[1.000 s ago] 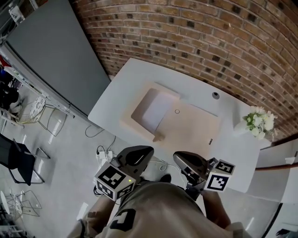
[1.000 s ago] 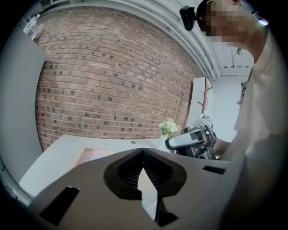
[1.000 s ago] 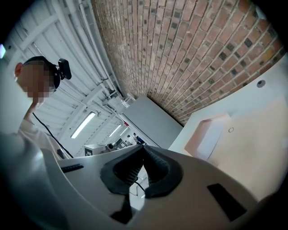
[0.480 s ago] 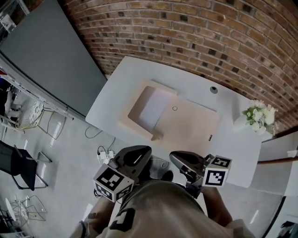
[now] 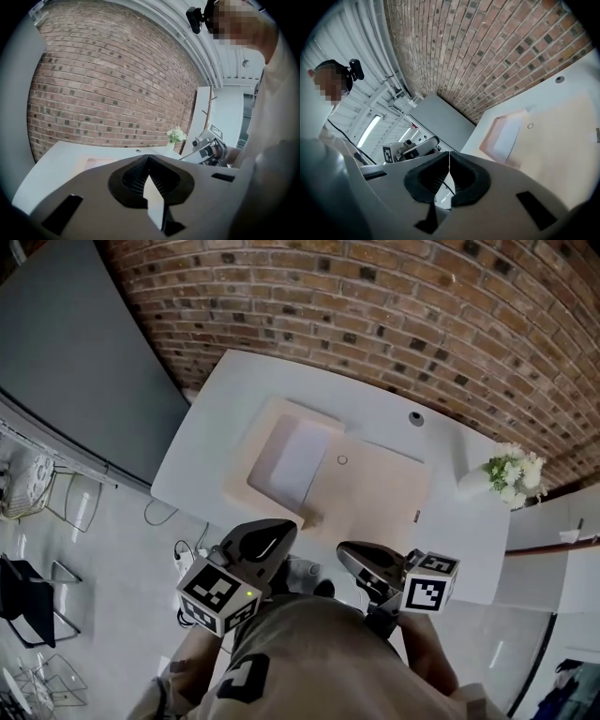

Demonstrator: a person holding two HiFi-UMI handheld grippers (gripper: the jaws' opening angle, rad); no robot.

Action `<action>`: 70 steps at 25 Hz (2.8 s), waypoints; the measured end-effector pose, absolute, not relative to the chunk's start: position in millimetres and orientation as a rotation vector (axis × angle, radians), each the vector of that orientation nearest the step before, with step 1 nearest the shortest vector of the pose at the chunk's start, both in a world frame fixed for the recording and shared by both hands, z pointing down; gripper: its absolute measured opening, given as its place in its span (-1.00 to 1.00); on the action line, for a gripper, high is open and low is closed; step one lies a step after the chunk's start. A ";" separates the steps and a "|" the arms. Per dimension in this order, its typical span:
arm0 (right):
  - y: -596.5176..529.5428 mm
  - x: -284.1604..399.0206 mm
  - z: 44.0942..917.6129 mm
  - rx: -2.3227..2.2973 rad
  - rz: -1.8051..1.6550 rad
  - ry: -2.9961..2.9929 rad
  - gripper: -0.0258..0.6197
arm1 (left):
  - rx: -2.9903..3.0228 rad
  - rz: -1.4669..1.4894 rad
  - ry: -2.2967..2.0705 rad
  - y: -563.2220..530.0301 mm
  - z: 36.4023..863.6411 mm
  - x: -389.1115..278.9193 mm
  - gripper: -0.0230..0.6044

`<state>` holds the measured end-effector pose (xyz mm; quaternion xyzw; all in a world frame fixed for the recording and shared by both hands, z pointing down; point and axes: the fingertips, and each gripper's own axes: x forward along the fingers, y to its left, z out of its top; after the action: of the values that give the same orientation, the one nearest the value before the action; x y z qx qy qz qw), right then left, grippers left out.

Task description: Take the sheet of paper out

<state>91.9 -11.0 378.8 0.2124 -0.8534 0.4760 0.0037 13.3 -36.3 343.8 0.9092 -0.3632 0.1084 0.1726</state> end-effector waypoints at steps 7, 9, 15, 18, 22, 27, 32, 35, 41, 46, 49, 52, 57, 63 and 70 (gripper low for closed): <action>-33.6 62.7 393.7 0.731 1.494 -2.625 -0.84 | 2.577 0.264 -0.986 -59.1 350.8 -23.4 -0.88; -40.8 53.4 408.9 0.741 1.512 -2.605 -0.84 | 2.570 0.244 -0.985 -66.6 352.9 -36.2 -0.88; -52.8 38.6 446.2 0.863 1.631 -2.460 -0.84 | 2.558 0.215 -0.935 -83.2 360.1 -68.8 -0.88; -57.6 32.7 453.6 0.920 1.645 -2.418 -0.84 | 2.550 0.202 -0.919 -91.8 365.5 -84.5 -0.88; -65.3 29.9 460.1 0.993 1.643 -2.371 -0.84 | 2.537 0.194 -0.901 -101.7 373.2 -101.9 -0.88; -66.0 29.9 479.1 0.966 1.704 -2.271 -0.84 | 2.520 0.178 -0.895 -106.4 377.1 -108.9 -0.88; -75.0 37.6 496.3 0.955 1.705 -2.219 -0.84 | 2.510 0.195 -0.913 -103.1 380.5 -111.9 -0.88; -79.9 40.5 508.3 0.916 1.716 -2.199 -0.84 | 2.502 0.205 -0.950 -102.6 379.4 -113.4 -0.88; -89.1 48.1 536.6 0.819 1.874 -2.162 -0.83 | 2.495 0.227 -0.966 -105.3 373.9 -94.9 -0.88; -109.6 40.5 549.5 0.747 2.197 -2.124 -0.01 | 2.479 0.280 -0.959 -105.7 377.5 -80.6 -0.88; -122.7 48.8 557.7 0.753 2.346 -2.102 0.09 | 2.463 0.309 -0.948 -106.4 383.4 -70.8 -0.88; -127.3 47.1 566.1 0.738 2.369 -2.077 0.12 | 2.466 0.334 -0.927 -106.9 387.4 -64.4 -0.88; -134.5 40.1 581.4 0.739 2.373 -2.011 0.18 | 2.459 0.337 -0.919 -109.6 390.7 -62.2 -0.88; -139.1 32.8 599.2 0.741 2.330 -1.959 0.20 | 2.442 0.315 -0.938 -110.6 393.4 -71.7 -0.88; -141.3 24.6 604.5 0.755 2.378 -1.896 0.20 | 2.438 0.295 -0.967 -111.3 393.7 -83.0 -0.88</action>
<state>24.6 -141.3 604.5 0.2408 -0.6050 0.7590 0.0040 -83.0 -111.3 393.7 0.8947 -0.3549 0.1084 0.2485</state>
